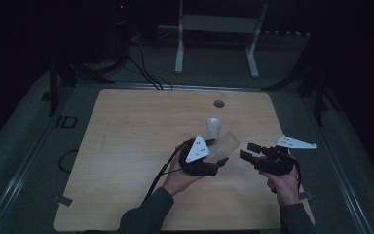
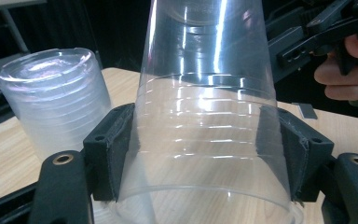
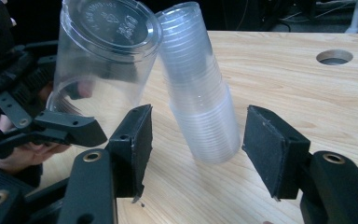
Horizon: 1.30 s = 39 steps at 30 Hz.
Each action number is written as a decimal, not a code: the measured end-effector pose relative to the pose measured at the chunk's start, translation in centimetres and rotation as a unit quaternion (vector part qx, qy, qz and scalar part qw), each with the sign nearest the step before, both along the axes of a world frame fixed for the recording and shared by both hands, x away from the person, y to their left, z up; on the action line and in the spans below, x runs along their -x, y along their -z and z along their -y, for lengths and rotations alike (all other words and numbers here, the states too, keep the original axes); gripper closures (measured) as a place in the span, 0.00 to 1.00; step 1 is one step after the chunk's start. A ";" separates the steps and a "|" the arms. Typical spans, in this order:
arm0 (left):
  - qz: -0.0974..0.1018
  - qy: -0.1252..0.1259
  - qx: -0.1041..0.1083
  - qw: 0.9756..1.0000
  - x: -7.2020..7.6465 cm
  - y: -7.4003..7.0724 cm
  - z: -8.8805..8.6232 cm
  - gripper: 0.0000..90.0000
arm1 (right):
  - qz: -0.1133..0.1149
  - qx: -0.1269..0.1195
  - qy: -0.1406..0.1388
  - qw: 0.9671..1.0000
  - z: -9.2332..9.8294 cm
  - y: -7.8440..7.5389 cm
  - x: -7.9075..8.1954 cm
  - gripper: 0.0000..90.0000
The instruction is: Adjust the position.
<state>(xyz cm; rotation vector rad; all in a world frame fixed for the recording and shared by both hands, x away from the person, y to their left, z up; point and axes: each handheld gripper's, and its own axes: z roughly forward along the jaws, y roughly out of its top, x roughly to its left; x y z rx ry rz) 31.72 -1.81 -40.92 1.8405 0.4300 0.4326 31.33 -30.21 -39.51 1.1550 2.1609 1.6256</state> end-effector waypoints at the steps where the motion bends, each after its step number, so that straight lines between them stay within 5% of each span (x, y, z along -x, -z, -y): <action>1: 0.000 0.000 0.000 1.000 0.0 0.0 0.0 0.33 | 0.000 0.000 0.000 1.000 0.0 0.0 0.0 0.47; 8: -0.013 0.011 -0.007 1.000 -0.2 0.1 -0.3 0.33 | 0.008 0.039 0.000 0.999 -0.2 -0.1 0.2 0.47; 18: -0.019 0.027 -0.019 0.999 -0.4 0.1 -0.5 0.33 | 0.021 0.108 -0.008 0.994 -0.9 -0.4 0.4 0.46; 39: -0.028 0.060 -0.048 0.997 -0.5 0.5 -0.6 0.33 | 0.031 0.189 -0.035 0.981 -1.3 -1.0 0.8 0.46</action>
